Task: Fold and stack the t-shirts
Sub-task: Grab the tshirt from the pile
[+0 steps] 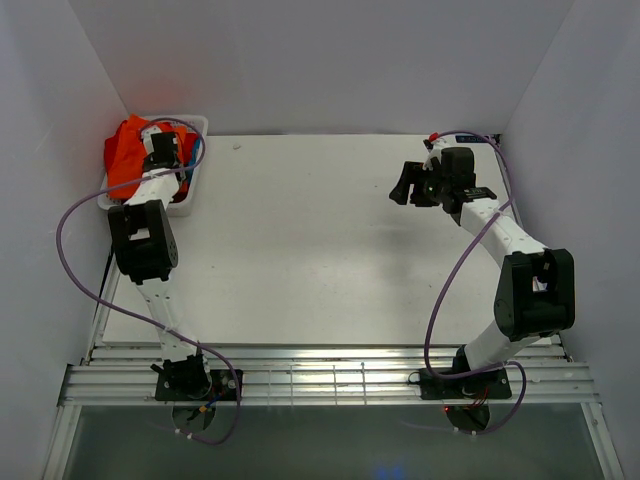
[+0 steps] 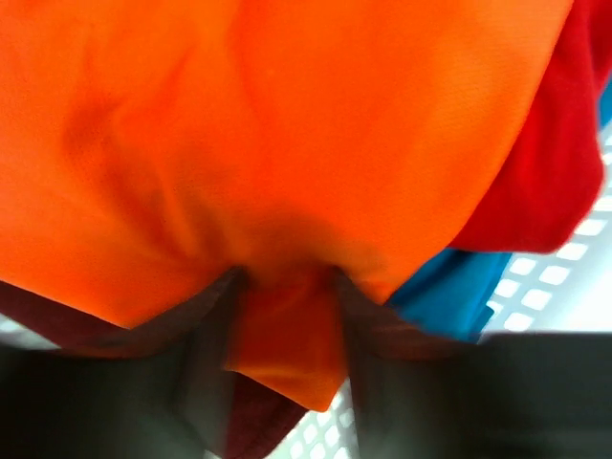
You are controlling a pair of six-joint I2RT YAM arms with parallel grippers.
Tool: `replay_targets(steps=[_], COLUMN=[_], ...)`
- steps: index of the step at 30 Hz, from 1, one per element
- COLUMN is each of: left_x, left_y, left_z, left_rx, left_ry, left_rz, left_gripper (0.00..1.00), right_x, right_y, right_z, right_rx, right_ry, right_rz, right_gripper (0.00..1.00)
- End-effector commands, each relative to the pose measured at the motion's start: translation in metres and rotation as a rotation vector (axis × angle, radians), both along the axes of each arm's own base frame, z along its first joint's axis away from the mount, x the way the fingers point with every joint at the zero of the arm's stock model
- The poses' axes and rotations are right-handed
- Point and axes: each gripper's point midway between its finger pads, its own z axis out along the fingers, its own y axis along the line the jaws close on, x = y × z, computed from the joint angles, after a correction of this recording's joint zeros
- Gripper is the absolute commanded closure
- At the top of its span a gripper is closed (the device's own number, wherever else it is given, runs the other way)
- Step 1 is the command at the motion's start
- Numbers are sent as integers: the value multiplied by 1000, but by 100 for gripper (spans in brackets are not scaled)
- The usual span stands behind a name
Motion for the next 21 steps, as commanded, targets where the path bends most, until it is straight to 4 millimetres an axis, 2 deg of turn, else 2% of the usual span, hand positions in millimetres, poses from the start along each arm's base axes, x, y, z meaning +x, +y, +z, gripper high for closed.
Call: replay_targets(steps=[1, 2, 3, 4, 6, 9, 13, 14, 16, 17, 18, 19, 20, 21], left_x=[12, 12, 11, 9, 7, 5, 6, 4, 5, 3, 3, 1, 0, -5], left_y=[-7, -5, -5, -4, -3, -5, -19, -25, -51, -67, -88, -98, -120, -133], left_z=[19, 19, 18, 20, 26, 48, 100, 128, 161, 190, 203, 215, 231, 241], left_rx=[-12, -7, -4, -2, -2, 4, 56, 71, 99, 108, 114, 115, 108, 100], left_ry=[-49, -46, -42, -41, -52, -88, -162, -213, -272, -326, -348, -366, -396, -406], left_rz=[-42, -35, -30, -20, -3, -2, -30, -40, -95, -124, -169, -186, -229, -261], left_gripper=[56, 81, 93, 100, 100, 100, 100, 100, 100, 100, 100, 100, 100, 100], right_x=[3, 2, 2, 1, 1, 1, 1, 1, 1, 0, 0, -1, -2, -1], right_y=[3, 3, 3, 3, 3, 4, 7, 8, 9, 9, 10, 10, 11, 11], right_z=[20, 19, 19, 18, 18, 18, 17, 17, 19, 18, 18, 19, 19, 19], right_rx=[17, 16, 15, 16, 17, 21, 30, 35, 41, 46, 48, 49, 53, 53], right_ry=[-55, -52, -50, -49, -47, -42, -37, -37, -38, -36, -36, -37, -37, -37], right_rz=[9, 8, 8, 10, 11, 16, 27, 32, 33, 35, 38, 39, 42, 40], right_gripper=[30, 30, 30, 30, 30, 30, 30, 30, 30, 30, 30, 30, 30, 30])
